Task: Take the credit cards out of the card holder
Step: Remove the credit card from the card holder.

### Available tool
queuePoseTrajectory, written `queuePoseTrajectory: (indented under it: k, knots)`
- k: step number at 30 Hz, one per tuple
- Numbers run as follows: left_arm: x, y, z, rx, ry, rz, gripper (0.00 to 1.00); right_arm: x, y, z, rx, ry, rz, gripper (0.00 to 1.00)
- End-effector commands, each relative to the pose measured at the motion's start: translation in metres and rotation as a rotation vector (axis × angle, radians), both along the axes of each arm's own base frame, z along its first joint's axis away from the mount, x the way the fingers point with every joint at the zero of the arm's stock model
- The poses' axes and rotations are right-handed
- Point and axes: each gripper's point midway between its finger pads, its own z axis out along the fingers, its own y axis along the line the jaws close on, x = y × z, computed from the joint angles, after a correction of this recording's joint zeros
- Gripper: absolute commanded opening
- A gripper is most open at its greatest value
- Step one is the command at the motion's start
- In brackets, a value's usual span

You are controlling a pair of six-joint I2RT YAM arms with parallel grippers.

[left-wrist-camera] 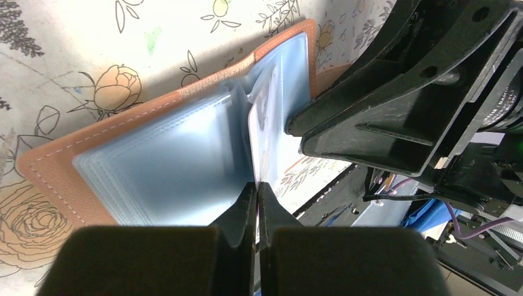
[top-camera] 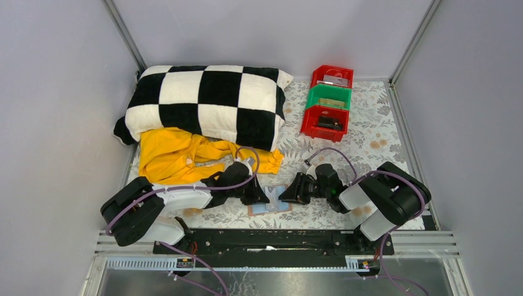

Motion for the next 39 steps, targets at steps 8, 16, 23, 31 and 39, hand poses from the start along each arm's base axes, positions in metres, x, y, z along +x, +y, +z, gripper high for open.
queuePoseTrajectory:
  k: [8,16,23,31,39]
  knots:
    - [-0.001,0.01,0.001,-0.004,-0.009,-0.009,0.12,-0.017,-0.028,-0.047,-0.183,0.094,-0.043,0.37]
    - [-0.002,0.009,0.004,-0.04,-0.007,-0.003,0.0,-0.016,-0.027,-0.046,-0.177,0.092,-0.044,0.37]
    - [0.0,0.021,0.003,-0.005,-0.014,0.008,0.0,-0.017,-0.028,-0.047,-0.184,0.094,-0.046,0.37]
    - [0.0,0.047,0.027,0.032,-0.097,-0.029,0.0,-0.014,-0.024,-0.033,-0.168,0.064,-0.025,0.37]
    - [-0.008,0.041,0.072,-0.032,-0.194,-0.166,0.0,0.005,-0.001,0.053,-0.019,-0.156,0.056,0.58]
